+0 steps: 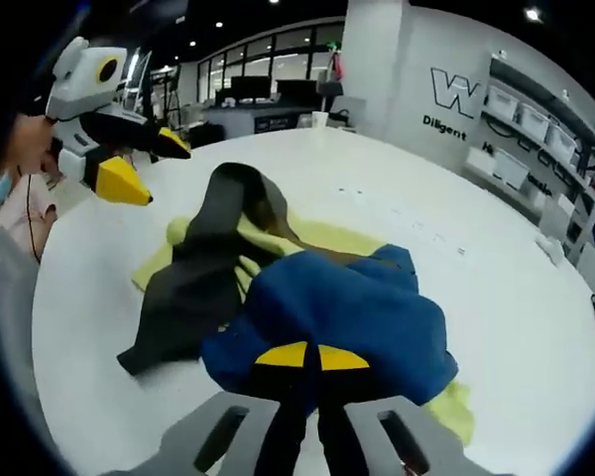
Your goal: Fold the garment on the visible template until the final outline fits inside the template.
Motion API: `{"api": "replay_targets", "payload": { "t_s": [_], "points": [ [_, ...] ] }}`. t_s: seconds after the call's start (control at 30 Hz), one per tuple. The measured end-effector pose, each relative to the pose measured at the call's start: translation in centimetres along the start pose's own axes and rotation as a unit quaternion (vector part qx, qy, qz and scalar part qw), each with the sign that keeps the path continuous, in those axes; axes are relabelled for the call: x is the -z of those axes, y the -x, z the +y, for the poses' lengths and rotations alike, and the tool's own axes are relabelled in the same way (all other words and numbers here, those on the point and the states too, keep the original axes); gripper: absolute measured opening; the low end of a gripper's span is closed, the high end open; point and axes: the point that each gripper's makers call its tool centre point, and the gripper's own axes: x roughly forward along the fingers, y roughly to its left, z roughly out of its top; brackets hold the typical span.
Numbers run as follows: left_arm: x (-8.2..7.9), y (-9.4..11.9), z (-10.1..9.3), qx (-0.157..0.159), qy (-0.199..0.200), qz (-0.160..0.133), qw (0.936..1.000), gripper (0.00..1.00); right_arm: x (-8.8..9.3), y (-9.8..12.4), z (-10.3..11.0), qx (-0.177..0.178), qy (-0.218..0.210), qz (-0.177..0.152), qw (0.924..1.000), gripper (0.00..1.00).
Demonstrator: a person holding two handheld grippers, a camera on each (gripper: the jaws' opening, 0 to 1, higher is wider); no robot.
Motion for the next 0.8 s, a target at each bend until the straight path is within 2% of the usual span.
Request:
{"api": "replay_targets", "payload": {
  "t_s": [0.3,0.43,0.5,0.63,0.73,0.8],
  "points": [
    [0.3,0.2,0.1,-0.006,-0.002,0.007,1.0000,0.54,2.4,1.7,2.1,-0.026,-0.003,0.015,0.9995,0.00],
    [0.2,0.0,-0.2,-0.004,0.004,0.004,1.0000,0.55,4.0,2.6,3.0,-0.038,0.000,0.038,0.9986,0.00],
    [0.2,-0.2,-0.4,-0.003,0.005,0.003,1.0000,0.55,4.8,3.2,3.3,-0.045,0.031,0.051,0.9972,0.00],
    [0.4,-0.2,-1.0,0.002,-0.002,0.007,1.0000,0.55,5.6,4.6,4.0,-0.058,0.039,0.061,0.9956,0.00],
    [0.4,-0.4,-1.3,0.005,-0.007,0.010,0.9999,0.55,6.3,5.6,4.8,-0.080,0.090,0.074,0.9899,0.00],
    [0.4,-0.6,-1.7,0.008,-0.016,0.011,0.9998,0.55,6.5,6.0,5.4,-0.091,0.101,0.072,0.9880,0.00]
  ]
}}
